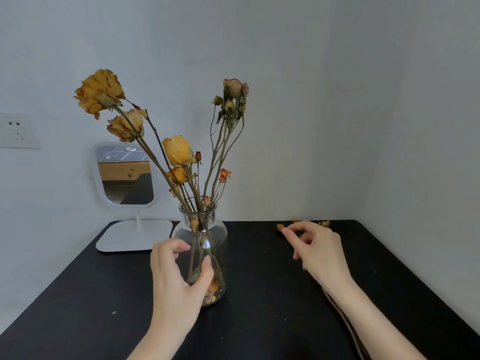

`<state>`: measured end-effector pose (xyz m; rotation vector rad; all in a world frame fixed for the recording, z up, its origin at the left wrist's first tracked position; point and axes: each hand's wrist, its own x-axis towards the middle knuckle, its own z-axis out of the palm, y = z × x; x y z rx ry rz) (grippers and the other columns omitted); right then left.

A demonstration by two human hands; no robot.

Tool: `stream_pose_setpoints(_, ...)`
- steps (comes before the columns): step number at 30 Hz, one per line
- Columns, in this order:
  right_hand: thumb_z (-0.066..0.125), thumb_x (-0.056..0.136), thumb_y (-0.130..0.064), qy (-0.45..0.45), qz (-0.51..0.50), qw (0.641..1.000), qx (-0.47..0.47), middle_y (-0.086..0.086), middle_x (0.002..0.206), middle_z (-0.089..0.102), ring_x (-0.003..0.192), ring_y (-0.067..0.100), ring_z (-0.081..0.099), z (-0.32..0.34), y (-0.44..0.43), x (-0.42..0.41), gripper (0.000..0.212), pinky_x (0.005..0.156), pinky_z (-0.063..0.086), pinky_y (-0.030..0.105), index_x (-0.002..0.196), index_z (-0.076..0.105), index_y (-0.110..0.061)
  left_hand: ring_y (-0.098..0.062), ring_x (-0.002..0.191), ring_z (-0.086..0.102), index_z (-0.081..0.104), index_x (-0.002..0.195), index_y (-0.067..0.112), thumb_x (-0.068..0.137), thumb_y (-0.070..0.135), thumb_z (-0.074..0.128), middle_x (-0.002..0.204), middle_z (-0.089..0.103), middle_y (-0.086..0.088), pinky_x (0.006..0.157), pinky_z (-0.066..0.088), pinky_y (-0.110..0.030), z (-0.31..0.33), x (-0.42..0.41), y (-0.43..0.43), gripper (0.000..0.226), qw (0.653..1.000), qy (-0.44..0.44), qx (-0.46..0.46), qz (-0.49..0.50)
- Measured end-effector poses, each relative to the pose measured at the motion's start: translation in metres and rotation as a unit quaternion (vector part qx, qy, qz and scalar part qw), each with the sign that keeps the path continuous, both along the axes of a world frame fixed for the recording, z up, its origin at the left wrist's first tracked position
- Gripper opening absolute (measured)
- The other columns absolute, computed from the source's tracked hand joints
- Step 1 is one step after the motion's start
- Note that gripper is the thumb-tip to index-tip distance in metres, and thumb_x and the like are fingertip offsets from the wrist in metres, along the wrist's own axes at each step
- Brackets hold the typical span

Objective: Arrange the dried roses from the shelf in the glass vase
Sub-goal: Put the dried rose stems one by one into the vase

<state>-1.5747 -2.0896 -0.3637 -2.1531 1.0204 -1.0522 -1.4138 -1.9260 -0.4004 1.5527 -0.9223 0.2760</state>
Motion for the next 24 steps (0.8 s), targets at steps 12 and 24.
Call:
stream_pose_setpoints(12, 0.059, 0.089, -0.028, 0.116, -0.122, 0.969, 0.179, -0.002, 0.066, 0.067, 0.044, 0.004, 0.057, -0.046, -0.068, -0.096, 0.010, 0.046, 0.041, 0.015, 0.096, 0.061, -0.022, -0.002, 0.080, 0.047, 0.056, 0.091, 0.027, 0.089, 0.036, 0.053, 0.086, 0.046, 0.014, 0.070, 0.040, -0.017, -0.033, -0.092, -0.102, 0.010, 0.917, -0.057, 0.313, -0.242)
stream_pose_setpoints(24, 0.062, 0.086, -0.037, 0.239, -0.056, 0.948, 0.201, -0.005, 0.058, 0.062, 0.053, 0.002, 0.056, -0.064, -0.074, -0.096, 0.017, 0.065, 0.047, 0.024, 0.073, 0.057, -0.027, -0.020, 0.072, 0.058, 0.051, 0.070, 0.018, 0.088, 0.035, 0.054, 0.070, 0.052, 0.003, 0.059, 0.042, -0.028, -0.052, -0.130, -0.187, 0.025, 0.869, 0.055, 0.476, -0.126)
